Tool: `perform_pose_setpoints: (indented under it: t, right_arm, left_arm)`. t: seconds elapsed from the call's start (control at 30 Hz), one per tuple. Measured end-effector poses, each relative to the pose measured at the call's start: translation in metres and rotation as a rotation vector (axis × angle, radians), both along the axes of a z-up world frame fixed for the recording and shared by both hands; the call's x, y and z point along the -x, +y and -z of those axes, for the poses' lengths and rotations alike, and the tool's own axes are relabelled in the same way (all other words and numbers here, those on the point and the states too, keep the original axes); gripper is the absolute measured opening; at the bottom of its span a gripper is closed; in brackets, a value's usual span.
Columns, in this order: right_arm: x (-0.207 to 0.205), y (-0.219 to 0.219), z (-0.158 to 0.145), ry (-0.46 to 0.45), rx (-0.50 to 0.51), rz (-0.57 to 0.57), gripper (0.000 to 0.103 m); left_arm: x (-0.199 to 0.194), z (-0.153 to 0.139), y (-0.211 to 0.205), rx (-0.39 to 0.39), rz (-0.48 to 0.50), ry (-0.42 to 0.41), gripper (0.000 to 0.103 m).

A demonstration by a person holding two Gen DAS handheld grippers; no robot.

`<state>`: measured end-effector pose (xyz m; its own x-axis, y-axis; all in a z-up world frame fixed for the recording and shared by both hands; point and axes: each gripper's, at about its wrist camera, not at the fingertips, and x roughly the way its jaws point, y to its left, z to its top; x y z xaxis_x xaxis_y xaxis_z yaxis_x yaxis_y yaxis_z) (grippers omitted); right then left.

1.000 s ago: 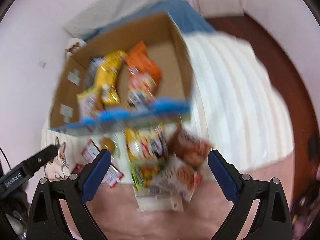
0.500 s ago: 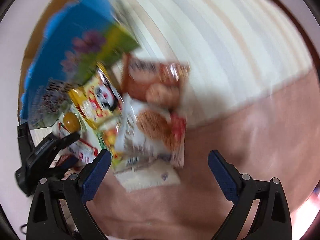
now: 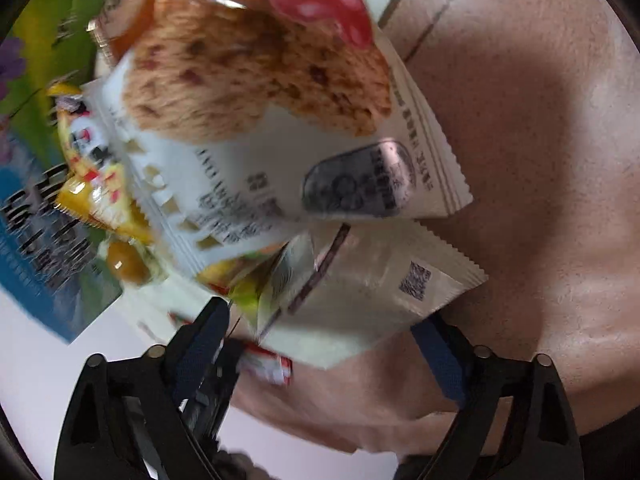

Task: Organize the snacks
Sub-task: 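Grasp the red-white sauce packet with left tool while right tool grasps white wafer pack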

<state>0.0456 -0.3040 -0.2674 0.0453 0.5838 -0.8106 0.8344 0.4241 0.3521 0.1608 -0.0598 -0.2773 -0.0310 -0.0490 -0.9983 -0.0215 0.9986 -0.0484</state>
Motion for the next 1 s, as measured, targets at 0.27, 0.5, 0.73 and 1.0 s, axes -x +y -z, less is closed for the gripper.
perform_pose_setpoints:
  t: [0.27,0.5,0.73,1.0]
  right_arm:
    - [-0.020,0.040,-0.027,-0.070,0.237,-0.518,0.069]
    - [-0.017,0.094,-0.049,-0.139,0.492,-1.130,0.067]
    - [-0.012,0.054,-0.044,-0.137,0.410,-0.831,0.070]
    - [0.003,0.062,-0.049,-0.145,0.419,-1.009,0.065]
  left_arm:
    - [0.017,0.008,0.004,0.053,-0.024,0.029,0.056]
    - [0.021,0.013,0.046,0.129,-0.133,0.037,0.057]
    - [0.027,0.008,0.049,0.071,-0.091,-0.024,0.049]
    - [0.061,0.010,0.017,0.054,0.094,0.049,0.052]
